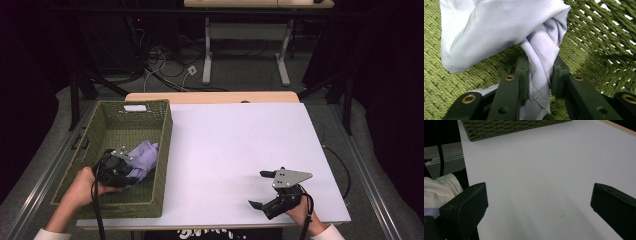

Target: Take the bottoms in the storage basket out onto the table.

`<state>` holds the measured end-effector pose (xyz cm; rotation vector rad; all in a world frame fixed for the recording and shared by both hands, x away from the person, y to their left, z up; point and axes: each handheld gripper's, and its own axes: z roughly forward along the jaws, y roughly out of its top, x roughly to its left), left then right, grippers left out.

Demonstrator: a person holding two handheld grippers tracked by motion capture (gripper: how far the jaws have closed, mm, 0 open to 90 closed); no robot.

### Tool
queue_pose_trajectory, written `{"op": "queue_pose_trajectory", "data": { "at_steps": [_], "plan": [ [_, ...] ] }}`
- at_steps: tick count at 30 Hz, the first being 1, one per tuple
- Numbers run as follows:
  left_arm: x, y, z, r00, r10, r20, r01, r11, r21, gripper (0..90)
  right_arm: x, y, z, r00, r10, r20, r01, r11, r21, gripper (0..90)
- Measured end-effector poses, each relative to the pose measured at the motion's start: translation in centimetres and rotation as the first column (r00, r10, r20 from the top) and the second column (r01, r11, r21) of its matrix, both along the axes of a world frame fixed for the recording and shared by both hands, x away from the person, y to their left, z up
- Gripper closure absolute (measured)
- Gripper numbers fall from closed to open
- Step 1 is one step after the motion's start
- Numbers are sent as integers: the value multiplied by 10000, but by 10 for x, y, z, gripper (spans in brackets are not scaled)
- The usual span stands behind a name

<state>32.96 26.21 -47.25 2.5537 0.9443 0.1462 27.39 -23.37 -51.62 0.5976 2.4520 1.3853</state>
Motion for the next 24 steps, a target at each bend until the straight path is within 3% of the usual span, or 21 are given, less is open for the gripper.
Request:
{"op": "queue_pose_trajectory", "data": {
  "at_steps": [13, 24],
  "plan": [
    [-1, 4, 11, 9969, 364, 701, -338, 9987, -385, 726, 0, 0, 0, 10000, -22, 26, 22, 10000, -19, 9],
    [0, 9, 17, 9899, 813, 1164, -745, 9953, -619, 724, 0, 0, 0, 10000, 0, 18, 0, 10000, -33, 10]
  ]
}}
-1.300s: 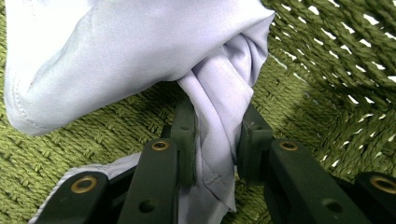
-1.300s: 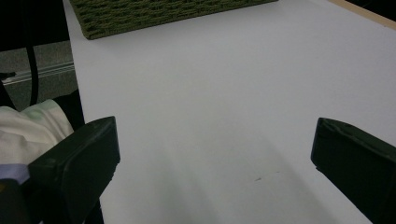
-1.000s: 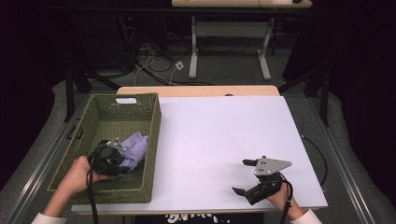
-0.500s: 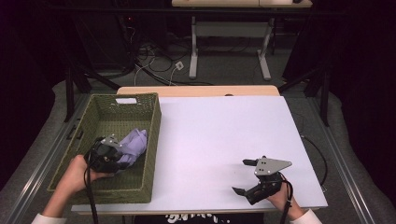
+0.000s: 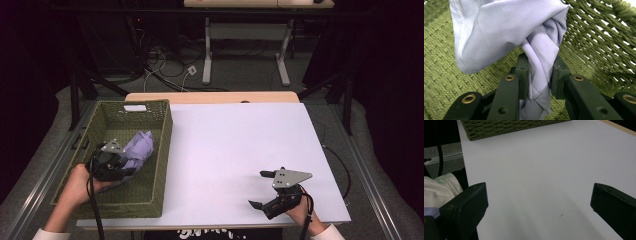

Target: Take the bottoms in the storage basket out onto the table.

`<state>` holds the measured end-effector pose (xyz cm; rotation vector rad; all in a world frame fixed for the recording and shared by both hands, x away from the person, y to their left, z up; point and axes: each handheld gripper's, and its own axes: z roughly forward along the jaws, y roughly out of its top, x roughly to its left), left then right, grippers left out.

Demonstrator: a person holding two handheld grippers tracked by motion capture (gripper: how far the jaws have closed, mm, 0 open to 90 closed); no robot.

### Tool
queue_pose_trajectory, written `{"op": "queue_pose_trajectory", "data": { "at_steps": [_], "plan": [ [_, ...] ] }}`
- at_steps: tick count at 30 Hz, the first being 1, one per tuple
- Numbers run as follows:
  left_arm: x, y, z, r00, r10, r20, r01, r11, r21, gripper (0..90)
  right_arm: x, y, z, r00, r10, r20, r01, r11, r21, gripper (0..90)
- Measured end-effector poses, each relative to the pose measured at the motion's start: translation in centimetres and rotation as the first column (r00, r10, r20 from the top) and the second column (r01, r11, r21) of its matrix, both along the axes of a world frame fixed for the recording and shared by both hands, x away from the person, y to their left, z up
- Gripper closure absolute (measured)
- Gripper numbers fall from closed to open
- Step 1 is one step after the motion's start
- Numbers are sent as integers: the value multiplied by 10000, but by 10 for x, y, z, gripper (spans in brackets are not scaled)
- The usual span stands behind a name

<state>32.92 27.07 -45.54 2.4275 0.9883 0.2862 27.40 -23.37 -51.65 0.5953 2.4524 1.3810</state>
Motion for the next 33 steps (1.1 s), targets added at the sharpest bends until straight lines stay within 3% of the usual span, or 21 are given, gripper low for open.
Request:
{"op": "queue_pose_trajectory", "data": {
  "at_steps": [24, 33],
  "plan": [
    [8, 0, 15, 9977, 405, 543, -384, 9985, -396, 726, 2, -2, -3, 10000, -65, 29, 65, 9999, 83, 10],
    [10, -3, 24, 9947, 468, 915, -421, 9977, -535, 729, 2, -2, -3, 10000, -64, 58, 64, 10000, 75, 11]
  ]
}}
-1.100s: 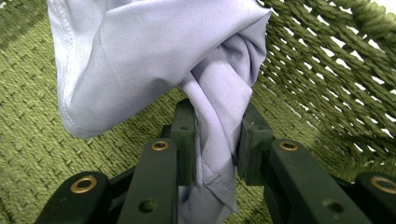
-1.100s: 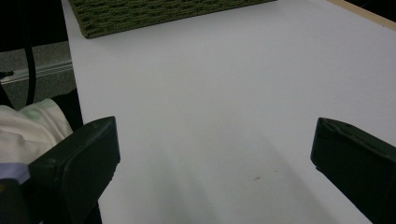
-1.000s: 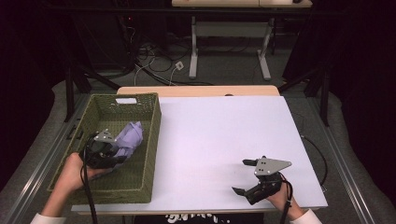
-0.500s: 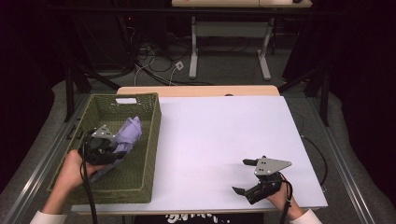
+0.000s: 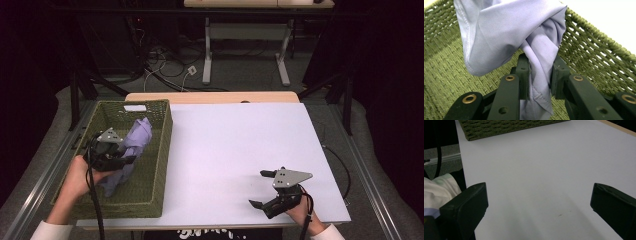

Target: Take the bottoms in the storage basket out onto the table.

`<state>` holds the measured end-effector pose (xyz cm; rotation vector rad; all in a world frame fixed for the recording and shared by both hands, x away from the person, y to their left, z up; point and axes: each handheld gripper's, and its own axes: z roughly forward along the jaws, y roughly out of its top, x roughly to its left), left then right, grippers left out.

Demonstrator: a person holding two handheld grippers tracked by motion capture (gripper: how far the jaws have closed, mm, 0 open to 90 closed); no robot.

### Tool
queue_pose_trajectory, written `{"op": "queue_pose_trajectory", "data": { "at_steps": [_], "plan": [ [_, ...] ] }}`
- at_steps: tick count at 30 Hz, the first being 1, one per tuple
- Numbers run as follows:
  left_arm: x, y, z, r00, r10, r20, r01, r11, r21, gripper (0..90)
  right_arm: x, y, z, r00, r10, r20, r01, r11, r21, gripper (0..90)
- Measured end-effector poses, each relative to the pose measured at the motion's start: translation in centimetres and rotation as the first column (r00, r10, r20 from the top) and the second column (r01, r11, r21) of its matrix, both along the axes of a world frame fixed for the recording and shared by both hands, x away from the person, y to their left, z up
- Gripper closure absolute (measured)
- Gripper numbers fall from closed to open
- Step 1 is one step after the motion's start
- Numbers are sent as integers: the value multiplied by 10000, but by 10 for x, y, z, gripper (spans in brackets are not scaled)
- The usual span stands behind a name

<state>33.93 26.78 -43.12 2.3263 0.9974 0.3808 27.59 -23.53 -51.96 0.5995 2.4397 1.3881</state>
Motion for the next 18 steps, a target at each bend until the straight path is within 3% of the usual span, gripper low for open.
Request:
{"op": "queue_pose_trajectory", "data": {
  "at_steps": [3, 18],
  "plan": [
    [2, 1, 3, 10000, -13, 25, 14, 9998, -212, 730, 0, 0, 0, 10000, 2, -20, -2, 10000, 9, 11],
    [8, -2, 15, 9989, 32, 459, -16, 9993, -362, 733, 1, 0, -1, 10000, -18, -22, 18, 10000, 13, 11]
  ]
}}
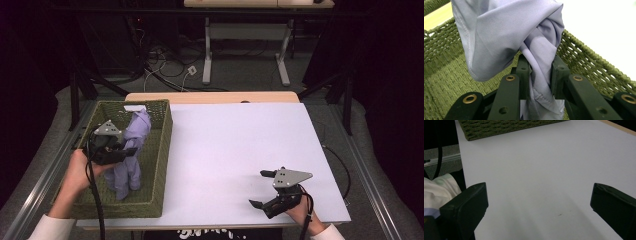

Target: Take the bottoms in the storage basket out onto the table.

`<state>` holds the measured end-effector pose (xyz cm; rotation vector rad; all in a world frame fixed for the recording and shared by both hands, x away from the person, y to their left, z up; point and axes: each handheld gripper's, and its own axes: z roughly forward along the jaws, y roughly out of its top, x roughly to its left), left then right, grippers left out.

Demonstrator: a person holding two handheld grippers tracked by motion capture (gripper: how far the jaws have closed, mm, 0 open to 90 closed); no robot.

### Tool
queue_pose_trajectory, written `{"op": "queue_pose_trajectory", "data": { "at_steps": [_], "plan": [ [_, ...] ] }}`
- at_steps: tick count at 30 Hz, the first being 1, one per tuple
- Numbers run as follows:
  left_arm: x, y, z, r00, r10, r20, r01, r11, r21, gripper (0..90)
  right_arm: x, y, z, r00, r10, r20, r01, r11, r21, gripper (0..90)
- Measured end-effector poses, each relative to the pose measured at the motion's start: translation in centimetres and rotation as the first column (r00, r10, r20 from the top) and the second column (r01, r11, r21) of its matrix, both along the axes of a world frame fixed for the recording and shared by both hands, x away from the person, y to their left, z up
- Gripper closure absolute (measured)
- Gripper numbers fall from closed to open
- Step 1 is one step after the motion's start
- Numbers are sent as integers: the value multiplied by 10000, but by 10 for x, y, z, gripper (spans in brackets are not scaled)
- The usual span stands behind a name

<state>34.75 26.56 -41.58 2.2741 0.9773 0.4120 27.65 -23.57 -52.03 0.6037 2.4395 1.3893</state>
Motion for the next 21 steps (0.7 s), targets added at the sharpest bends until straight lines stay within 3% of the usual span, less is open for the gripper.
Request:
{"op": "queue_pose_trajectory", "data": {
  "at_steps": [21],
  "plan": [
    [11, 1, 19, 9971, 195, 732, -177, 9995, -252, 735, 0, -1, 0, 10000, -43, 22, 43, 10000, 36, 11]
  ]
}}
